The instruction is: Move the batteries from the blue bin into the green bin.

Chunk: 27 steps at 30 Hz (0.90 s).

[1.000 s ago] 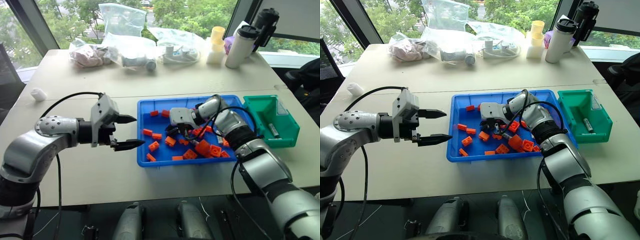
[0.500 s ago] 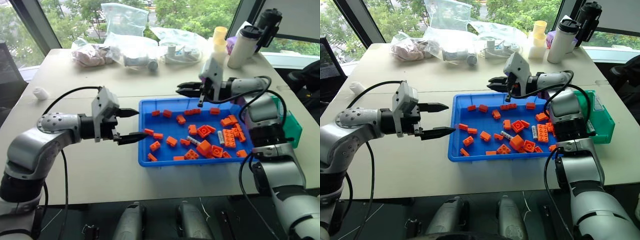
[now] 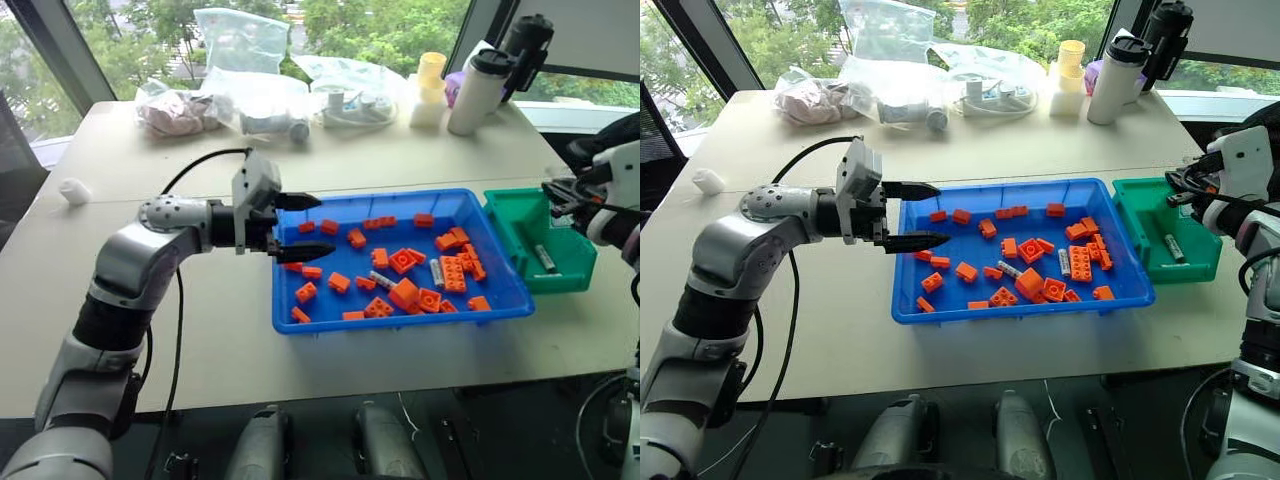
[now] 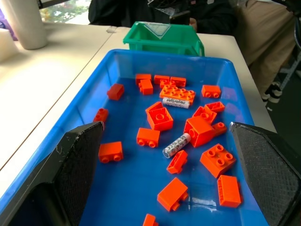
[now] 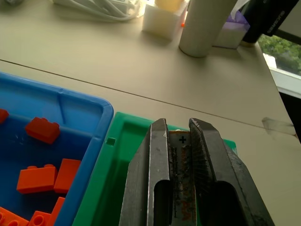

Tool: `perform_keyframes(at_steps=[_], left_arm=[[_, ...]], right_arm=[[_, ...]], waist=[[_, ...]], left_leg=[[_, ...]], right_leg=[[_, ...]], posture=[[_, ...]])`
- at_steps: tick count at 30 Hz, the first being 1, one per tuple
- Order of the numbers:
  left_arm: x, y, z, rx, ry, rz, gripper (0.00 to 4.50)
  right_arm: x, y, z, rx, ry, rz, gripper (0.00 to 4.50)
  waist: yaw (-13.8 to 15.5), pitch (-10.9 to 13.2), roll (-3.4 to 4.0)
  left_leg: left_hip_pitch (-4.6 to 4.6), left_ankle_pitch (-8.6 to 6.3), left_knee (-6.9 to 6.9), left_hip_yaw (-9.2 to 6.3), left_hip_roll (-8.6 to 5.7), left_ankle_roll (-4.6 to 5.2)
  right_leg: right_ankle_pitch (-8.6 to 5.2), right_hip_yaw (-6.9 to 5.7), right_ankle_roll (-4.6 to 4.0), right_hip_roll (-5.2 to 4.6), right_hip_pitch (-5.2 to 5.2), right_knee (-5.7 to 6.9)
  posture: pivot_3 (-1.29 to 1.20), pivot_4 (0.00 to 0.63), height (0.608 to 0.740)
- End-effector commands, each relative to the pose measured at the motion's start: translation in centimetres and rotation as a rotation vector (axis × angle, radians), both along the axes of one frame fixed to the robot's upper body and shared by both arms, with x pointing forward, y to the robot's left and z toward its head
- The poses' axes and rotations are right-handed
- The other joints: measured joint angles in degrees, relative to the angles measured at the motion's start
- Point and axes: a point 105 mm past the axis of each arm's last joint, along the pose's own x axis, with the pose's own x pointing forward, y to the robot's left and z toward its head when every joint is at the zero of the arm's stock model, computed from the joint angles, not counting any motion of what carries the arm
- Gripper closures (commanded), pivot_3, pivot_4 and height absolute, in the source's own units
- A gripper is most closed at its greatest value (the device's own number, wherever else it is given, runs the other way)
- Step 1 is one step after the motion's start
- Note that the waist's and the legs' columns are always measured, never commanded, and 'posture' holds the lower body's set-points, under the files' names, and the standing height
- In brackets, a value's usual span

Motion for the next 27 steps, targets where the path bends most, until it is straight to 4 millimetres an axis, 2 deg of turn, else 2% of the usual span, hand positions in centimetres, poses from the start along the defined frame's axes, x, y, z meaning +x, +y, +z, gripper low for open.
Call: perform_keyframes(at_steps=[1,7,9,10,11,15,16,18,20,21,23,27], left_arm=[[0.0,-0.2,0.7,0.002,-0.055,-0.024,0.0],[0.1,0.0,0.6,0.004,-0.056,-0.018,0.0],[0.1,0.1,0.4,0.009,-0.055,-0.014,0.0],[0.1,0.1,0.3,0.013,-0.055,-0.009,0.0],[0.2,0.2,0.2,0.016,-0.055,-0.005,0.0],[0.2,0.5,0.1,0.02,-0.052,0.003,0.0],[0.1,0.5,0.2,0.019,-0.05,0.004,0.0],[0.1,0.7,0.2,0.021,-0.047,0.005,0.0],[-0.3,0.7,0.0,0.036,-0.037,-0.007,0.0],[-0.6,0.8,-0.2,0.048,-0.025,-0.02,0.0],[-1.6,1.2,-1.2,0.109,0.002,-0.06,0.0],[-2.4,2.1,-2.1,0.187,0.02,-0.083,0.0]], right_arm=[[-0.9,-0.5,1.6,0.014,-0.059,-0.029,4.46],[-0.9,-2.4,-0.4,0.004,0.033,-0.126,4.46],[-0.9,-2.8,-0.8,0.002,0.051,-0.146,3.35],[-0.8,-3.1,-0.9,-0.006,0.055,-0.157,2.99],[-0.8,-3.3,-0.9,-0.016,0.057,-0.167,2.44],[-0.4,-3.5,0.3,-0.028,0.009,-0.174,0.35],[-0.3,-2.7,1.2,-0.042,-0.02,-0.131,0.03],[-0.1,-1.0,2.8,-0.056,-0.07,-0.035,0.03],[-0.3,3.0,3.8,-0.009,-0.078,0.175,0.03],[-0.9,5.6,3.7,0.004,-0.042,0.315,0.03],[-2.8,9.9,1.9,-0.018,0.092,0.554,0.03],[-4.9,13.4,-0.8,-0.049,0.255,0.742,0.03]], waist=[[0.1,0.0,0.01],[0.6,0.0,0.01],[0.7,0.0,0.01],[0.7,0.0,0.01],[0.7,0.0,0.01],[0.6,0.0,0.01],[0.5,0.0,0.01],[0.4,0.0,0.01],[0.2,0.0,0.03],[0.2,0.0,0.03],[0.2,0.0,0.02],[0.9,0.0,-0.02]], left_leg=[[0.01,0.0,-0.02,-0.04,0.02,0.0],[-0.02,-0.01,0.03,-0.05,0.02,0.01],[-0.02,-0.01,0.03,-0.06,0.02,0.01],[-0.02,-0.01,0.03,-0.06,0.02,0.01],[-0.02,-0.01,0.03,-0.06,0.02,0.01],[-0.02,-0.01,0.03,-0.06,0.02,0.01],[-0.02,-0.01,0.03,-0.07,0.03,0.01],[-0.02,-0.01,0.02,-0.07,0.03,0.01],[-0.02,-0.01,0.02,-0.07,0.04,0.01],[-0.01,-0.01,0.01,-0.08,0.06,0.02],[-0.01,-0.01,0.0,-0.13,0.1,0.03],[-0.02,-0.03,0.01,-0.27,0.09,0.05]], right_leg=[[0.0,0.0,0.0,0.03,0.0,0.01],[0.0,0.02,0.0,0.05,0.01,-0.01],[0.0,0.01,0.0,0.04,0.02,-0.01],[0.0,0.01,0.0,0.04,0.02,-0.01],[0.0,0.01,0.0,0.04,0.02,-0.01],[0.0,0.01,0.0,0.06,0.01,-0.01],[0.0,0.01,0.0,0.06,0.01,-0.01],[0.0,0.01,0.0,0.07,0.01,-0.01],[0.0,0.01,0.0,0.08,0.01,-0.01],[0.0,0.01,0.0,0.09,0.01,-0.01],[0.0,0.01,0.0,0.15,0.01,-0.01],[-0.01,-0.06,-0.01,0.12,0.1,-0.06]], posture=[[0.0,0.15,0.74],[0.0,0.15,0.74],[0.0,0.15,0.74],[0.0,0.15,0.74],[0.0,0.15,0.74],[0.0,0.15,0.74],[0.0,0.15,0.74],[0.0,0.15,0.74],[0.0,0.15,0.74],[0.0,0.15,0.74],[0.0,0.15,0.74],[0.0,0.15,0.74]])
